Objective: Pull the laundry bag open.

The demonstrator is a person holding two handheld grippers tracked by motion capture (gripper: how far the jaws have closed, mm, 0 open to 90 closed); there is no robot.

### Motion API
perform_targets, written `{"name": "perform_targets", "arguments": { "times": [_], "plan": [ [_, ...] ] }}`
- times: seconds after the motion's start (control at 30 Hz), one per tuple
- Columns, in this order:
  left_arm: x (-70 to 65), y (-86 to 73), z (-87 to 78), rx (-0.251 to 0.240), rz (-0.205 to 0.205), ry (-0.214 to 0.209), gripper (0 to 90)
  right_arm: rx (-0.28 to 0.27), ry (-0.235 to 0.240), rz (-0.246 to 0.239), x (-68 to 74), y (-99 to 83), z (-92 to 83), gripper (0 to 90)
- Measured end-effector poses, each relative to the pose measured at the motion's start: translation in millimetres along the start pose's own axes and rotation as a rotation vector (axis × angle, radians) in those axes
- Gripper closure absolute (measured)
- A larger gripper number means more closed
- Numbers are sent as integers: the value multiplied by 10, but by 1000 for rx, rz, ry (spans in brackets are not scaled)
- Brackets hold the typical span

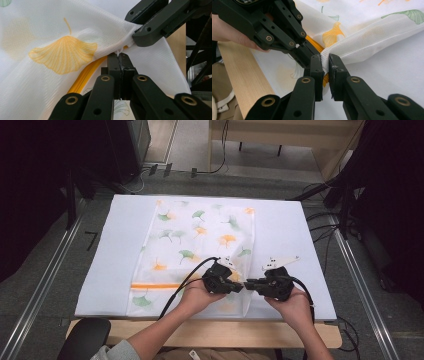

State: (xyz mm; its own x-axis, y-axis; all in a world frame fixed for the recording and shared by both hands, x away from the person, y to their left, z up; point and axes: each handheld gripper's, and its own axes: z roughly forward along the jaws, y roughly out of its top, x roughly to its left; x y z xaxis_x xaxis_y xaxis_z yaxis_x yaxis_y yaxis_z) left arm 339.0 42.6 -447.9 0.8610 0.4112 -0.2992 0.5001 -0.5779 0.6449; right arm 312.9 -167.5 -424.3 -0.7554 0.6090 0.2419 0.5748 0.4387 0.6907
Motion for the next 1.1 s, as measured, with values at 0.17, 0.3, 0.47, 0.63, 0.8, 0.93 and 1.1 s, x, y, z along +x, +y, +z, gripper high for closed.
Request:
{"name": "perform_targets", "arguments": {
  "times": [0.17,0.3,0.47,0.63,0.8,0.93,1.1],
  "plan": [
    [-4,2,-21,7,-9,6,900,-1,-1,2,-2,-5,-6,846],
    [2,1,-17,15,-7,7,900,0,-4,0,9,-2,-5,847],
    [35,-8,-28,17,-16,11,900,-15,2,5,1,-2,-25,849],
    [114,-58,-100,41,-20,28,900,-28,-1,7,-21,-14,-60,850],
    [267,-148,-235,50,-59,23,900,-28,-7,6,-47,-28,-70,849],
    [247,-165,-243,29,-63,1,900,-28,-20,2,-57,-31,-69,848],
    [209,-167,-237,33,-53,1,900,-28,-23,12,-70,-43,-70,848]
  ]
}}
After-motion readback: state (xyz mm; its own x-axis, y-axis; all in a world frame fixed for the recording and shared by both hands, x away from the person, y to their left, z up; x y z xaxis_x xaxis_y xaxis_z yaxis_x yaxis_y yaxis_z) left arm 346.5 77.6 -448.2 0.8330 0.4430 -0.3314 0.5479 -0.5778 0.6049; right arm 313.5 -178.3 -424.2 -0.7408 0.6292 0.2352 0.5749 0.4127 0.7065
